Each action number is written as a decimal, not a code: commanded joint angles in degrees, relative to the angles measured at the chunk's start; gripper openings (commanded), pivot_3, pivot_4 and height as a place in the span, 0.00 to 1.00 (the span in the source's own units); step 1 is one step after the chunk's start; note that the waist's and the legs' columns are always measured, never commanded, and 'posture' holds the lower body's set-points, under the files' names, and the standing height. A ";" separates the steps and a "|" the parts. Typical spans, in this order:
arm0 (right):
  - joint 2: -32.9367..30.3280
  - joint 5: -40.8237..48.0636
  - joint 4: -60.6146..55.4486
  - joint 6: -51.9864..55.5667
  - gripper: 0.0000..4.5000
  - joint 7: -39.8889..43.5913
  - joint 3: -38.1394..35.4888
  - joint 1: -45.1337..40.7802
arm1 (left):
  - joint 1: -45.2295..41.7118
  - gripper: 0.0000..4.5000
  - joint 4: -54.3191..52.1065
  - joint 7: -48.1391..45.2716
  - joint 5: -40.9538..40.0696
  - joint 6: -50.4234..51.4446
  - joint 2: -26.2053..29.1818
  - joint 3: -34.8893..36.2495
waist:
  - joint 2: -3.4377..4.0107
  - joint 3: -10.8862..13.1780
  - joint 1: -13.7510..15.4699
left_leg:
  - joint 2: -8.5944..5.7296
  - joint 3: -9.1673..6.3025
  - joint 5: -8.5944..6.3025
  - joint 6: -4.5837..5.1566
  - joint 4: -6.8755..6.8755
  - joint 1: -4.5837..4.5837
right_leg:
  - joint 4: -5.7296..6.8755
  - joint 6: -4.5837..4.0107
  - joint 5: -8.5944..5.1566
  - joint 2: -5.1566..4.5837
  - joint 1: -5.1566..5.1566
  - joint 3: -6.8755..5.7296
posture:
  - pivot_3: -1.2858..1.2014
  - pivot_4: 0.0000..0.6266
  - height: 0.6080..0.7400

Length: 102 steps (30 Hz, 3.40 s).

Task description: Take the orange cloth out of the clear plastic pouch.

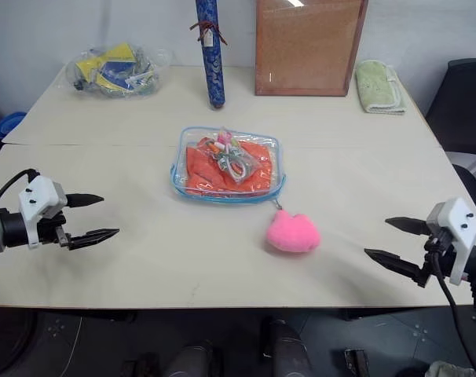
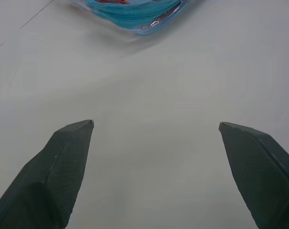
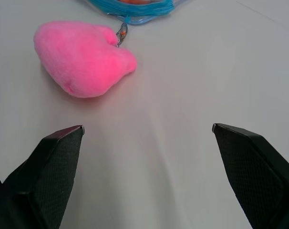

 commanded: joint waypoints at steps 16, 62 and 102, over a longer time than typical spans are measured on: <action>0.59 -1.44 -2.84 -0.03 1.00 -5.43 1.24 -2.83 | -1.80 0.99 -0.68 1.37 0.27 -0.75 -1.42 -1.56 | 0.00 0.00 0.11 | -0.02 0.05 0.04 -0.06 0.01 0.04 | 0.10 0.00 0.00 0.00 0.00 0.04 | 0.52 0.24 1.00; 50.49 -22.24 59.91 -5.74 1.00 -28.10 41.28 -72.69 | -10.49 0.99 -15.62 9.53 -6.36 12.73 -5.90 -3.07 | -0.05 -0.03 -3.24 | -0.08 -0.20 0.62 -0.47 0.89 -1.03 | 1.33 -0.36 0.08 -0.23 -1.19 -0.09 | 0.52 0.24 1.00; 18.41 -14.62 -3.81 27.28 0.71 -36.85 -8.72 -14.06 | -32.37 1.00 -5.23 -2.64 -3.68 4.62 -25.96 -26.41 | 0.17 -0.05 -2.77 | -0.06 0.42 0.84 -0.67 0.42 -0.36 | 0.98 -0.16 0.30 0.33 -0.68 0.89 | 0.52 0.24 1.00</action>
